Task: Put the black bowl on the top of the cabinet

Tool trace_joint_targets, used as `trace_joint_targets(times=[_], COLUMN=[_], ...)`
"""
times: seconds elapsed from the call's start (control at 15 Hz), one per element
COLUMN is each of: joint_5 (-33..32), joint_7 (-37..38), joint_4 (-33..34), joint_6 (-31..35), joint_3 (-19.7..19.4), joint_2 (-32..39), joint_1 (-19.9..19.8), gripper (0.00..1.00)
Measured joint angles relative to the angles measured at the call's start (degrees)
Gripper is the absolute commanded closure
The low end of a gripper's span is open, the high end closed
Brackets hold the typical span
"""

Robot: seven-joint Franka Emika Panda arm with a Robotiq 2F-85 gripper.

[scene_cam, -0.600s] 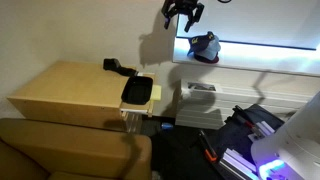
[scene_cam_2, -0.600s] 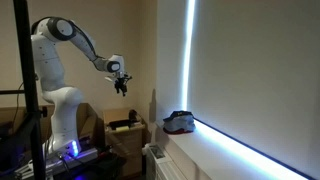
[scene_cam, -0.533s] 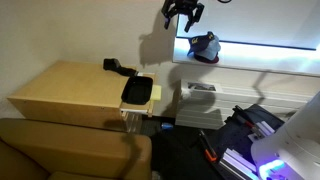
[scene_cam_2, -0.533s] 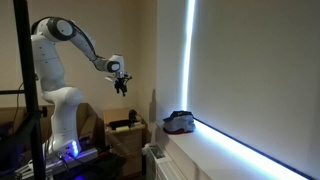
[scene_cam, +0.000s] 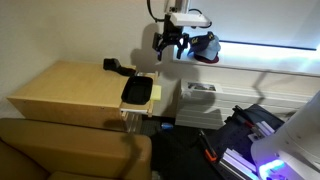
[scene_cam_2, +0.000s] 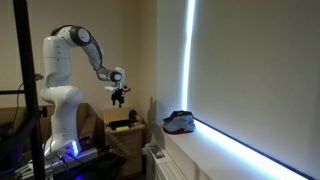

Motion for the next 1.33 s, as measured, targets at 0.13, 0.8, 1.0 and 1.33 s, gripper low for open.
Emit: trace_joint_targets(times=[0.13,0.8,1.0,1.33], joint_5=[-1.62,1.29,2.74,2.69], joint_7=[2.14,4.71,6.28,7.86], joint_4=[3.74,8.62,8.65,10.79], joint_6=[-0.04,8.0,16.73,19.11], joint_3=[0.65,0.32,0.35,0.35], joint_2=[7.58,18.64,21.86,27.52], joint_1=[0.75,1.15,1.48,3.58], gripper=[0.0,0.0,0.0,0.0])
